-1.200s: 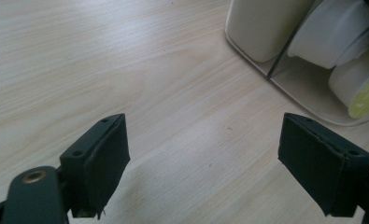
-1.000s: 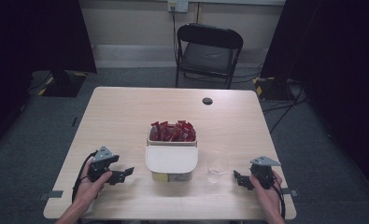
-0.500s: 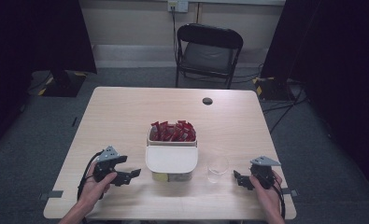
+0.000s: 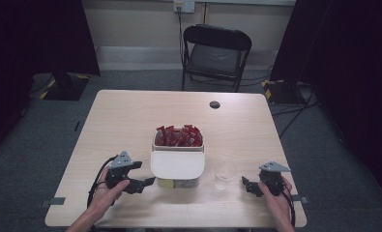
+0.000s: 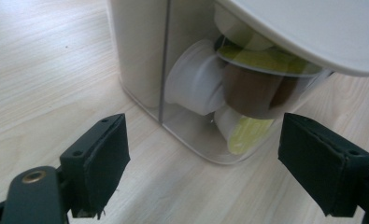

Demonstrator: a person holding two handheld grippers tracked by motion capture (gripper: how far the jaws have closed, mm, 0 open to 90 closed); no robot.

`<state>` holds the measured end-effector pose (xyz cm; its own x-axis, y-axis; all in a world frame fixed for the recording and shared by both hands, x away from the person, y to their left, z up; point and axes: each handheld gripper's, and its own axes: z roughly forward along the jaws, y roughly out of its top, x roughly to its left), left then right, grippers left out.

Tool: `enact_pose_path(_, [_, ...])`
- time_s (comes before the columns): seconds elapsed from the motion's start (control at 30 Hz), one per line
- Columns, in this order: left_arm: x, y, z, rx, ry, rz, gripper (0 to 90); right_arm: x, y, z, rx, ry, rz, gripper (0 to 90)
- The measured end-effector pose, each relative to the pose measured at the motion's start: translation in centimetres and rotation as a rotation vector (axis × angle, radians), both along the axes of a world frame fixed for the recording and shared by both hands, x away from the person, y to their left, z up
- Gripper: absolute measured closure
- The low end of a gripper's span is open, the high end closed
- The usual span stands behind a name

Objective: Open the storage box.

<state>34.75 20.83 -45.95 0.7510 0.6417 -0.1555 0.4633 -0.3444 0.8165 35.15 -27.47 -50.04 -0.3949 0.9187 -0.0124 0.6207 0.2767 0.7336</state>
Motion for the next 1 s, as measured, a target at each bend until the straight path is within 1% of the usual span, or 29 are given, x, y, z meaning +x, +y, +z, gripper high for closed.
enact_pose_path(0.03, [0.0,-0.1,0.0,-0.001,-0.004,-0.008,15.9,0.0,0.0,0.0,0.0,0.0,0.0,11.8])
enact_pose_path(0.23, [0.0,-0.4,0.1,-0.011,0.004,-0.011,15.9,0.0,0.0,0.0,0.0,0.0,0.0,11.8])
enact_pose_path(0.43, [0.0,-0.8,0.4,-0.02,0.001,-0.031,15.4,0.0,0.0,0.0,0.0,0.0,0.0,11.8])
enact_pose_path(0.63, [0.0,-0.9,0.5,-0.025,0.002,-0.031,15.5,0.0,0.0,0.0,0.0,0.0,0.0,11.8])
enact_pose_path(0.7, [0.0,-1.0,0.7,-0.037,0.0,-0.03,15.5,0.0,0.0,0.0,0.0,0.0,0.001,11.8])
enact_pose_path(0.83, [0.0,-0.9,0.9,-0.049,0.005,-0.035,15.1,0.0,0.0,0.0,0.0,0.0,0.0,11.8])
enact_pose_path(1.0, [0.1,-1.1,1.4,-0.053,-0.009,-0.049,14.4,0.0,0.0,0.0,0.0,0.0,0.0,11.8])
